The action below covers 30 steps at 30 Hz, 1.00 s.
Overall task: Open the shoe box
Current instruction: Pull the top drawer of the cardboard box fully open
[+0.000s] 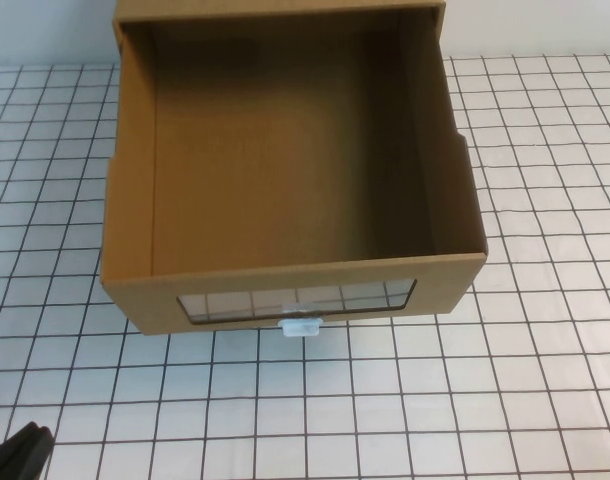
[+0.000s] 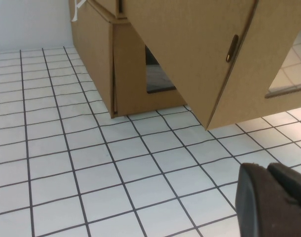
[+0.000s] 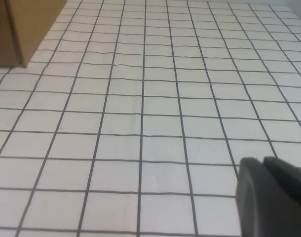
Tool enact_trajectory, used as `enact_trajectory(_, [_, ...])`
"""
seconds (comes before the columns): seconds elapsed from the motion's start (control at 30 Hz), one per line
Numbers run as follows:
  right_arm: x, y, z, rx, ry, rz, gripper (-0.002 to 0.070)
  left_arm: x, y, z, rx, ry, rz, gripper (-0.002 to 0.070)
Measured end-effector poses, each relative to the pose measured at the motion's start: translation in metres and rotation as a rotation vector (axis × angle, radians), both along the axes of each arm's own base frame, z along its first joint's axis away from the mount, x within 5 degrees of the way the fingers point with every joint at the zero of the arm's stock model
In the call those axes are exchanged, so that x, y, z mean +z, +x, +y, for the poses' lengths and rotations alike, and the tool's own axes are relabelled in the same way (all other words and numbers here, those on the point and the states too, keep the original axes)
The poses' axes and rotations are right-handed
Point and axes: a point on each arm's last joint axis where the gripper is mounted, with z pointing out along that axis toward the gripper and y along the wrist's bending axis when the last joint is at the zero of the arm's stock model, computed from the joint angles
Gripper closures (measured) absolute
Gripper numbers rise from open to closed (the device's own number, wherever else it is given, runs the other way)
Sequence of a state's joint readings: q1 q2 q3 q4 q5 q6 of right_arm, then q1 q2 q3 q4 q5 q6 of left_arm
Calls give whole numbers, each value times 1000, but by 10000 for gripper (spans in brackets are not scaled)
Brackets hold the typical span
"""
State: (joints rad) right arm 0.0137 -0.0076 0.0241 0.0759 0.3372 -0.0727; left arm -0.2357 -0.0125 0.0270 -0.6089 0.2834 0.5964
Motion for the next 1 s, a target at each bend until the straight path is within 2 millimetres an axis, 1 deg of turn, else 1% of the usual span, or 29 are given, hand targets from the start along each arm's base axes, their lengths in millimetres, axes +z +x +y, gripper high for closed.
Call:
enact_trajectory(0.87, [-2, 0, 1, 9, 6, 19, 689, 1, 0, 1, 8, -3, -11, 677])
enact_trajectory(1.0, [-2, 0, 1, 10, 4, 18, 689, 4, 3, 6, 53, 83, -82, 677])
